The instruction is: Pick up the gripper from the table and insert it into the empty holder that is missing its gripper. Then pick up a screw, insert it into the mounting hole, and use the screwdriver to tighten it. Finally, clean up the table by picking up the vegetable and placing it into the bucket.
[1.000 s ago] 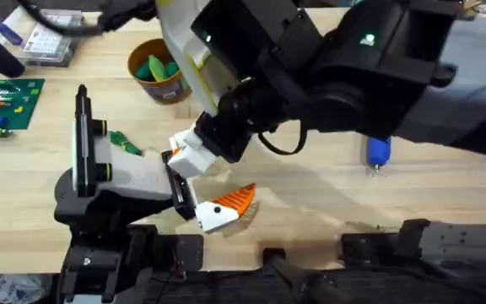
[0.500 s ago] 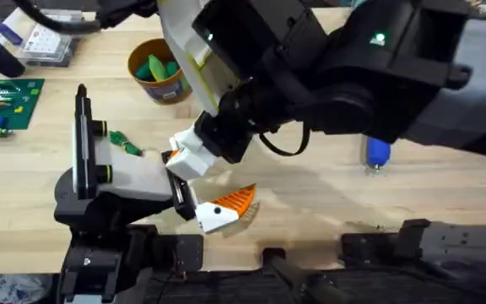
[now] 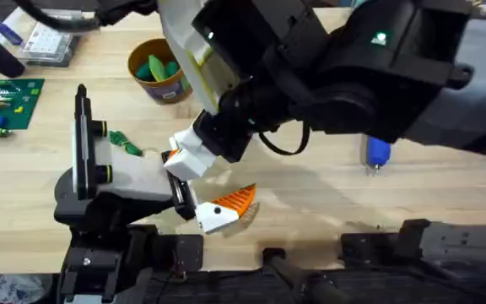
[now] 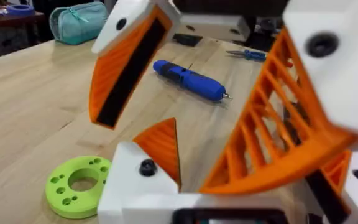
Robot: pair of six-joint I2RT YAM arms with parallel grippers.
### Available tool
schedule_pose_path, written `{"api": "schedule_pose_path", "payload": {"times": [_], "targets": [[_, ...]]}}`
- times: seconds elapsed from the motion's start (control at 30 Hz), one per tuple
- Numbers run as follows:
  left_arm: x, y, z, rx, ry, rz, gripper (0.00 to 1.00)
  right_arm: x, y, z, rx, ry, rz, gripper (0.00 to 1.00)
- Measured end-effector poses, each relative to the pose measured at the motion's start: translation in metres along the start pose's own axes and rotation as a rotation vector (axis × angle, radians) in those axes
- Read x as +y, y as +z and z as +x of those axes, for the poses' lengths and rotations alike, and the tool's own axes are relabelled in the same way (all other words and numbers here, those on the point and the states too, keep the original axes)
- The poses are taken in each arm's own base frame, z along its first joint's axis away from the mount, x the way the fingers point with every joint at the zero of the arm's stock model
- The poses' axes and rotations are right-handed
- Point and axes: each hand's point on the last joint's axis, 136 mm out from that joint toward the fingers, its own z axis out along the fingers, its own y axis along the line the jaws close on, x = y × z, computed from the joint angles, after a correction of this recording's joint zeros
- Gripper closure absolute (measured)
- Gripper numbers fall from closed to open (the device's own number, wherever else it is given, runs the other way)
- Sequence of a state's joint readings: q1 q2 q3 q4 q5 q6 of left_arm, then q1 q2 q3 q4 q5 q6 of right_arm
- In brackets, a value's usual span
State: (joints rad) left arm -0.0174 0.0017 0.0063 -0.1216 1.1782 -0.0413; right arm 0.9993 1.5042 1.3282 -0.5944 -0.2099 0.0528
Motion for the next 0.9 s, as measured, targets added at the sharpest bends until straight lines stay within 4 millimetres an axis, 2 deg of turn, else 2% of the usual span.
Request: {"api": "schedule_pose_path", "payload": {"times": [0.17, 0.37, 0.4, 0.57, 0.6, 0.67, 0.9], "targets": [[0.000, 0.000, 0.000, 0.000, 0.000, 0.001, 0.015, 0.005, -0.007, -0.005, -0.022, -0.009, -0.011, 0.007], [0.000, 0.000, 0.000, 0.000, 0.000, 0.001, 0.025, 0.014, -0.028, -0.011, -0.055, -0.021, -0.025, 0.007], [0.000, 0.000, 0.000, 0.000, -0.002, 0.001, 0.114, 0.014, -0.030, -0.010, -0.054, -0.020, -0.025, 0.007], [0.000, 0.000, 0.000, 0.000, 0.003, 0.001, 0.879, 0.014, -0.030, -0.006, -0.036, -0.016, -0.023, 0.007], [0.000, 0.000, 0.000, 0.000, 0.007, 0.000, 0.968, 0.014, -0.030, -0.006, -0.036, -0.015, -0.023, 0.007], [0.000, 0.000, 0.000, 0.000, 0.007, 0.000, 0.995, 0.014, -0.030, -0.006, -0.036, -0.015, -0.023, 0.006], [0.000, 0.000, 0.000, 0.000, 0.007, 0.001, 0.996, 0.014, -0.030, -0.006, -0.035, -0.016, -0.023, 0.006]]}}
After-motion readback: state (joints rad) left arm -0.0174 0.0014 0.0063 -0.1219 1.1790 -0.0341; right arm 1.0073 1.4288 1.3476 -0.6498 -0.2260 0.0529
